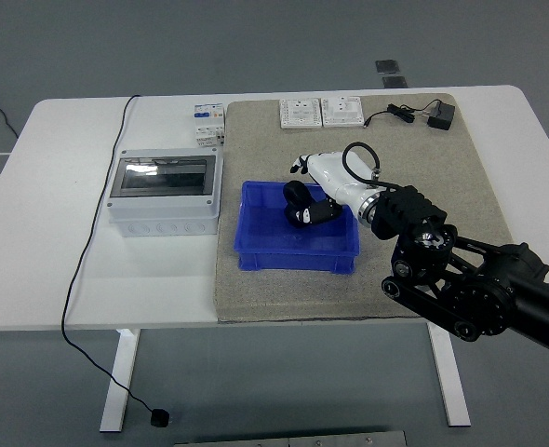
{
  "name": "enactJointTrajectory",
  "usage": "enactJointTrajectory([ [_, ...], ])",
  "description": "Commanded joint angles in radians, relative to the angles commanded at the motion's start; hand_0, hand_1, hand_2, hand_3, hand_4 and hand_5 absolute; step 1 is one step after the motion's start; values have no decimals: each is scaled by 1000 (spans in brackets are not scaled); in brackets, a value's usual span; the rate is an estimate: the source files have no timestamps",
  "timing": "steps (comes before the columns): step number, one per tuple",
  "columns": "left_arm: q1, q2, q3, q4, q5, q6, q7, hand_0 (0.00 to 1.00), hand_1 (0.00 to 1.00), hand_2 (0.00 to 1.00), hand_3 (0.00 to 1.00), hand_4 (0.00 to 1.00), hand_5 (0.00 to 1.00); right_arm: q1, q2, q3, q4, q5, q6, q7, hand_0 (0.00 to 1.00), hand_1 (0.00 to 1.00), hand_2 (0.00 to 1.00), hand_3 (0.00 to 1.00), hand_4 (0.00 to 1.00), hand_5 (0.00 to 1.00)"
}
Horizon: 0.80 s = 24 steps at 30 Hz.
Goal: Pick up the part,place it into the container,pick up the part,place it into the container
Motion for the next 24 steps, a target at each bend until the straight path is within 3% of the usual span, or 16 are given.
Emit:
enactJointTrajectory([
  [16,-1,0,1,0,-3,0,0,732,665,746,601,676,482,-5,-9,15,11,6,2,-3,278,348,767,782,880,349],
  [21,0,-1,1,0,-3,0,-1,732,665,746,601,676,482,-30,-40,89,69,1,-9,-3,278,346,763,779,881,354],
  [24,0,-2,2,0,-5,1,-1,732,665,746,601,676,482,-65,-73,154,125,7,-43,9,278,346,763,779,881,354],
])
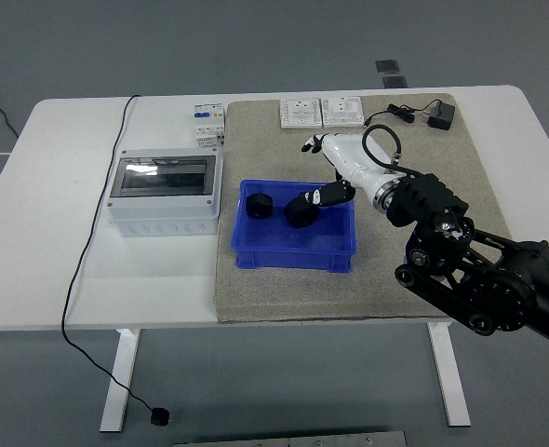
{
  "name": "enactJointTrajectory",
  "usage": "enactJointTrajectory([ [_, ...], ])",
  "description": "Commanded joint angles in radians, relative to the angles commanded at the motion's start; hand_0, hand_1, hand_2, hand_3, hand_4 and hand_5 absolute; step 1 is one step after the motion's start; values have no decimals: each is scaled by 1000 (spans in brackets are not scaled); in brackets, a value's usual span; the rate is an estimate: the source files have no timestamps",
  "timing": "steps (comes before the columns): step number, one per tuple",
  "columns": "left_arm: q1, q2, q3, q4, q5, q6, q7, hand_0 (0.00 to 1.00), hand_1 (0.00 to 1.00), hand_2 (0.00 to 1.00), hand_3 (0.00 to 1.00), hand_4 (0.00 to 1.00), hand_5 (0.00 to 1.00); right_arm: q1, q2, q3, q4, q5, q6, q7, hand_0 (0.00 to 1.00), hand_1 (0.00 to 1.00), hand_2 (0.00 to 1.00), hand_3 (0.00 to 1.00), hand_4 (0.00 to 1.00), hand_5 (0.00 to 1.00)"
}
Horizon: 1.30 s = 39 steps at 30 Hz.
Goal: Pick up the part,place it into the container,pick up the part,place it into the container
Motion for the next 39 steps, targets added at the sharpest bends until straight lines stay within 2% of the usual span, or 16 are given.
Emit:
enactJointTrajectory([
  [1,0,-1,0,0,0,0,0,732,665,746,602,676,482,-17,-15,21,19,14,-20,14,290,367,703,693,873,364],
  [4,2,-3,4,0,-8,1,-1,732,665,746,602,676,482,-75,-57,92,76,85,-90,74,290,367,703,693,873,364],
  [6,3,-5,7,0,-15,2,-2,732,665,746,602,676,482,-121,-76,151,91,160,-149,134,290,367,703,693,873,364],
  [7,4,-5,8,0,-17,2,-3,732,664,745,601,676,481,-147,-82,183,86,200,-179,167,333,401,660,634,848,402],
  [12,4,-10,7,0,-15,3,-5,732,664,745,601,676,481,-275,-84,332,13,390,-293,335,333,401,660,634,848,402],
  [13,4,-11,5,0,-14,3,-6,731,664,745,600,675,482,-302,-83,358,0,432,-300,368,374,436,648,622,859,410],
  [15,5,-12,4,0,-12,3,-6,731,664,745,600,675,482,-344,-79,393,-22,499,-291,420,374,436,648,622,859,410],
  [18,6,-13,2,0,-11,4,-8,731,664,745,600,675,482,-417,-63,419,-57,613,-241,509,374,436,648,622,859,410],
  [19,6,-13,2,0,-11,4,-8,731,664,745,601,675,483,-434,-57,422,-61,645,-227,530,501,532,652,616,846,449],
  [24,6,-13,-1,0,-7,4,-10,731,664,745,601,675,483,-509,-36,421,-71,834,-169,652,501,532,652,616,846,449],
  [25,6,-13,-2,0,-4,4,-10,731,664,747,600,672,484,-511,-36,420,-70,864,-164,667,583,591,661,615,847,499],
  [27,5,-13,-3,0,-2,3,-11,731,664,747,600,672,484,-514,-35,420,-66,948,-151,703,583,591,661,615,847,499],
  [33,2,-13,-3,0,1,2,-12,731,664,746,600,671,485,-516,-32,420,-62,1170,-132,733,607,612,667,616,845,500],
  [39,0,-13,-5,0,7,1,-10,730,662,747,599,667,486,-514,-30,415,-64,1323,-123,736,619,617,668,617,841,516],
])
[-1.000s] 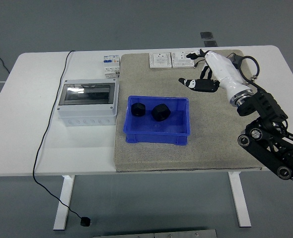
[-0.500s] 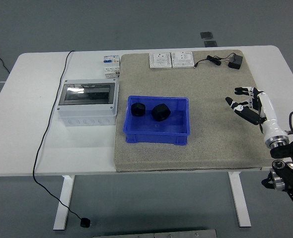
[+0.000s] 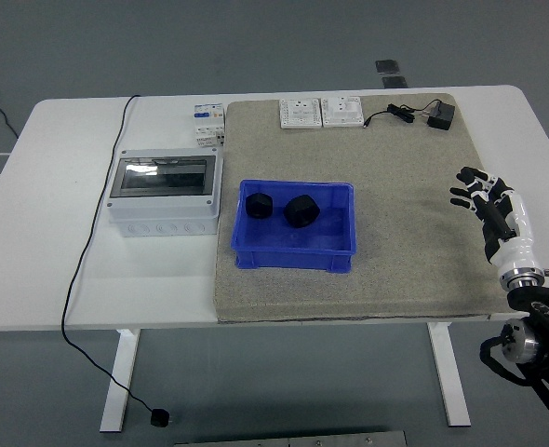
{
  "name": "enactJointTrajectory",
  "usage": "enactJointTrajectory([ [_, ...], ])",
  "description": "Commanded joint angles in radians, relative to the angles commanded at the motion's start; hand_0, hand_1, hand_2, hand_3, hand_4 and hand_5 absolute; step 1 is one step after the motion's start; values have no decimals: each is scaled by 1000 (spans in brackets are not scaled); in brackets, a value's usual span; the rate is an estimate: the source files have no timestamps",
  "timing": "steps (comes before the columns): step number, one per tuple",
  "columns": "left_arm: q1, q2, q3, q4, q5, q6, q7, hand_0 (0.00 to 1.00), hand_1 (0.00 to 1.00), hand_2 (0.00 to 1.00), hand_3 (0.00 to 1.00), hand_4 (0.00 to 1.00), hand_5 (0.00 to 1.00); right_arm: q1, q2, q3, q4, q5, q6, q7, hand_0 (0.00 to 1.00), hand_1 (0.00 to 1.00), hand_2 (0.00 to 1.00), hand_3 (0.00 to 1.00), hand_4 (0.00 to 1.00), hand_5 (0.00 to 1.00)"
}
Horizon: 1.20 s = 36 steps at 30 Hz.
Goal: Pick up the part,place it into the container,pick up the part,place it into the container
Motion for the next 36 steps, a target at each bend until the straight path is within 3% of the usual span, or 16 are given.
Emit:
enactJointTrajectory([
  [5,-1,0,-3,0,7,-2,3,730,661,749,598,663,490,0,0,-1,3,102,6,1,623,620,668,619,834,533],
  [11,-2,0,-4,0,15,-5,6,730,663,750,598,659,489,0,-1,-4,15,136,8,2,626,620,668,617,834,546],
  [28,-5,0,15,0,1,-9,14,731,664,752,597,654,489,-2,-4,28,34,128,4,-1,629,620,669,617,840,589],
  [36,-6,0,23,0,-3,-11,15,731,664,752,598,653,488,-8,-15,66,110,71,-2,-27,626,608,665,617,836,591],
])
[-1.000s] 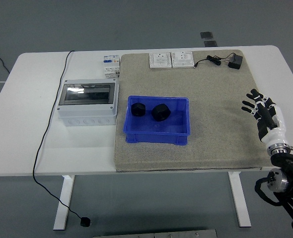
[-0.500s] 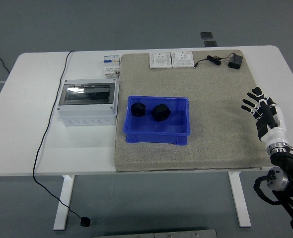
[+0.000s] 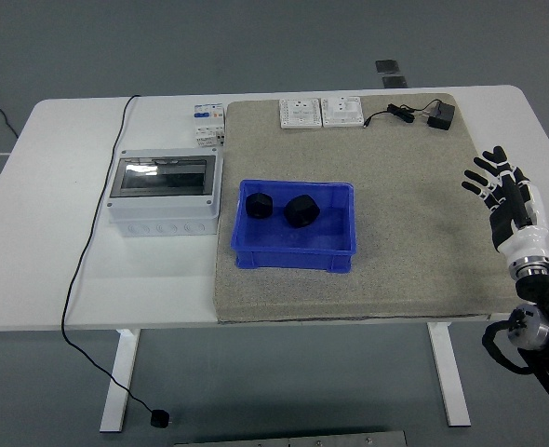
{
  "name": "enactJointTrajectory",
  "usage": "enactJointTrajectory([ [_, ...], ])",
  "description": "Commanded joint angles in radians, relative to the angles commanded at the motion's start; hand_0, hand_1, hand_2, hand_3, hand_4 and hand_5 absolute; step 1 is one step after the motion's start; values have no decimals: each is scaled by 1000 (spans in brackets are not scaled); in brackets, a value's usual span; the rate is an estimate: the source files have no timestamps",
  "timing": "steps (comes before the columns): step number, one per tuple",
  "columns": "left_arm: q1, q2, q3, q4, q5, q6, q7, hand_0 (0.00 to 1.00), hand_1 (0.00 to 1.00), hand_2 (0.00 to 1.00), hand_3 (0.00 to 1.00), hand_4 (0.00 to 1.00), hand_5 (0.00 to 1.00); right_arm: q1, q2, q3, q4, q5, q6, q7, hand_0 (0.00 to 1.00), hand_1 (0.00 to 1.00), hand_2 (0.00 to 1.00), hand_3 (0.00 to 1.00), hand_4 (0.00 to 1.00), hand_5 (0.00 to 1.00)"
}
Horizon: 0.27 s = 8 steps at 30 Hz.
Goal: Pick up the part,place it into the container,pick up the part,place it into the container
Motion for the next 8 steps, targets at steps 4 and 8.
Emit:
enactJointTrajectory([
  [4,-2,1,1,0,3,-1,2,731,664,752,598,652,487,3,-6,10,25,-25,-1,-12,624,596,663,613,835,590],
  [8,-5,2,0,0,9,-4,4,731,664,752,598,652,487,2,-7,16,34,-28,-2,-14,624,596,663,613,835,590],
])
